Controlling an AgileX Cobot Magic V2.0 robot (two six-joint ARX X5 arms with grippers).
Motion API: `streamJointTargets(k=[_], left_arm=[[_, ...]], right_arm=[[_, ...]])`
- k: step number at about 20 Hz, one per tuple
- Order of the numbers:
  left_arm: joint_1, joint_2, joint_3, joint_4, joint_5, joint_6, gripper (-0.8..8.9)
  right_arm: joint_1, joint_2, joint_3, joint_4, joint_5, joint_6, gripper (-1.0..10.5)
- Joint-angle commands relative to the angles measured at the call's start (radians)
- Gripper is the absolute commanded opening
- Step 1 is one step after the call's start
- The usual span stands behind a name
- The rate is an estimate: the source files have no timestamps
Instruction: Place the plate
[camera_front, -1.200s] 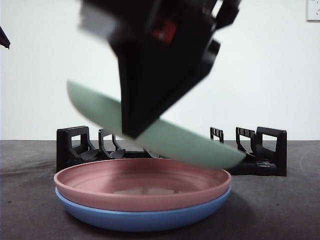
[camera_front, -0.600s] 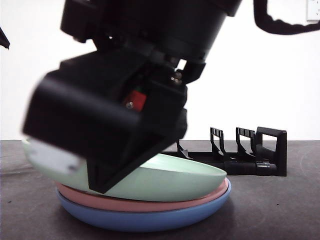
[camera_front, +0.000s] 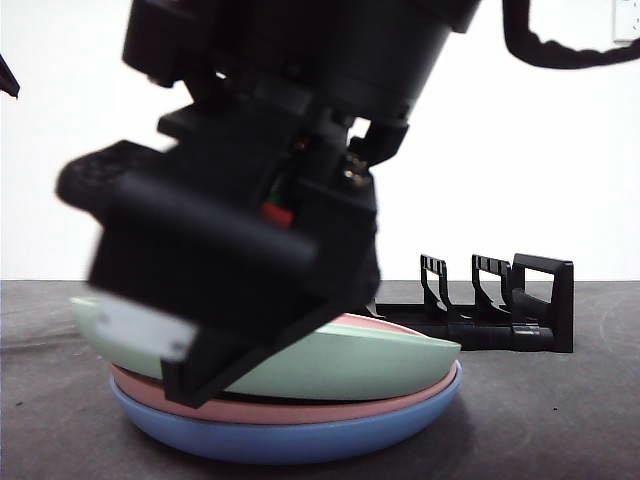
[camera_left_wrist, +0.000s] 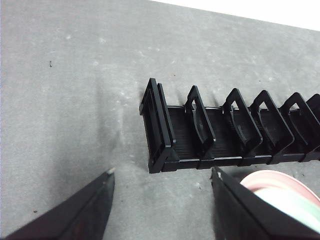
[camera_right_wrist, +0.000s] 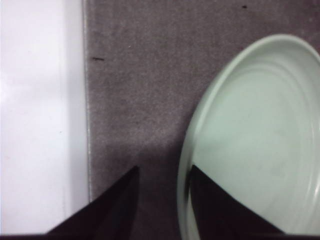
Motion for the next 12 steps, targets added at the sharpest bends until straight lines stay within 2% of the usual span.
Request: streamJointTargets(k=[1, 6, 8, 9, 12], left_arm=[[0.002, 0.005, 0.017, 0.008, -0.005, 0.010, 3.09], [0.002, 0.005, 0.017, 0.013, -0.005, 0.010, 3.09], [0.002, 0.005, 0.017, 0.015, -0.005, 0.010, 3.09], [0.002, 0.005, 0.017, 0.015, -0.005, 0.010, 3.10], [0.002, 0.005, 0.017, 0.018, -0.004, 0.010, 3.10]], right_arm=[[0.010, 0.017, 0.008, 0.012, 0.037, -0.008, 2.1], [0.013, -0.017, 0.058, 0.013, 0.050, -0.007, 2.6], [0.011, -0.064, 0.092, 0.014, 0.111, -0.005, 2.6], [-0.004, -0.103, 0.100, 0.015, 0.154, -0.015, 2.5], [-0.138, -0.224, 0.101, 0.004, 0.132, -0.034, 2.1]])
